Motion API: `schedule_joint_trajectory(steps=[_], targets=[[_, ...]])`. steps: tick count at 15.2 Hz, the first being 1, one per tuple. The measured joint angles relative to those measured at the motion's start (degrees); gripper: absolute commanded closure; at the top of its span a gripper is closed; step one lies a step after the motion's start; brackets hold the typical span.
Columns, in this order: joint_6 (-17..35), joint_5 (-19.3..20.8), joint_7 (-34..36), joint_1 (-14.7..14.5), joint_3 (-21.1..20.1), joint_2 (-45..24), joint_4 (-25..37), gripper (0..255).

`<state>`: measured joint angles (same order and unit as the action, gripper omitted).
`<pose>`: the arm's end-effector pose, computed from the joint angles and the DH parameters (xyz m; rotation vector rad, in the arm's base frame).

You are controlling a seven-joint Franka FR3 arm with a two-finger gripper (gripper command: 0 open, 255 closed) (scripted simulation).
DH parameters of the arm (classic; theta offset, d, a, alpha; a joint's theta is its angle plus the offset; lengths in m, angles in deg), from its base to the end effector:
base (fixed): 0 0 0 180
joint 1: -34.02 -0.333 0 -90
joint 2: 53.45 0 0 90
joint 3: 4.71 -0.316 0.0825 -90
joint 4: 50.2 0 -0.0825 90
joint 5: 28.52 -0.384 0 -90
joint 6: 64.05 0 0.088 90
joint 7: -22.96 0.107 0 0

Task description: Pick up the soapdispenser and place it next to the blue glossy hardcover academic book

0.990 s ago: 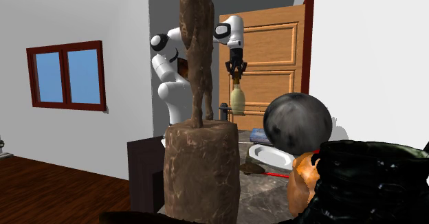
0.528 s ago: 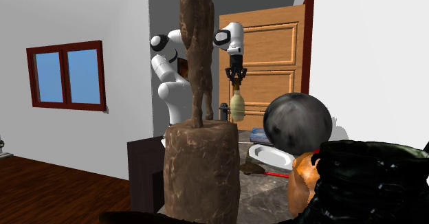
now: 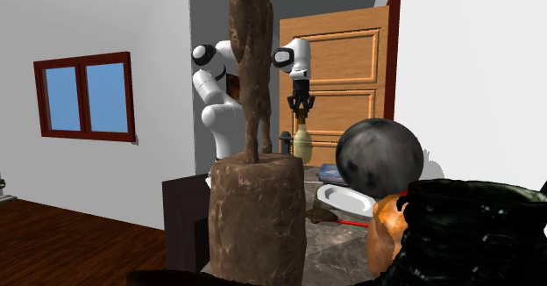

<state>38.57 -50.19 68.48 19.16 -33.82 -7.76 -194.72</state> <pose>0.2133 0.2720 0.4958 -3.0990 0.3823 -0.0018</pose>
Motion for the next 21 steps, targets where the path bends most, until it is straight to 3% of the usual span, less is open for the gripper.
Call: schedule_joint_trajectory(steps=[10, 17, 18, 21], targets=[[7.9, -2.3, -0.5, -0.7, -2.8, -1.3, -6.5, 255], [8.5, -2.6, -0.5, -0.8, -3.1, -1.4, -7.1, 255], [8.6, -2.6, -0.5, -0.8, -3.1, -1.4, -7.1, 0], [8.6, -2.6, -0.5, -0.8, -3.1, -1.4, -7.1, 0]])
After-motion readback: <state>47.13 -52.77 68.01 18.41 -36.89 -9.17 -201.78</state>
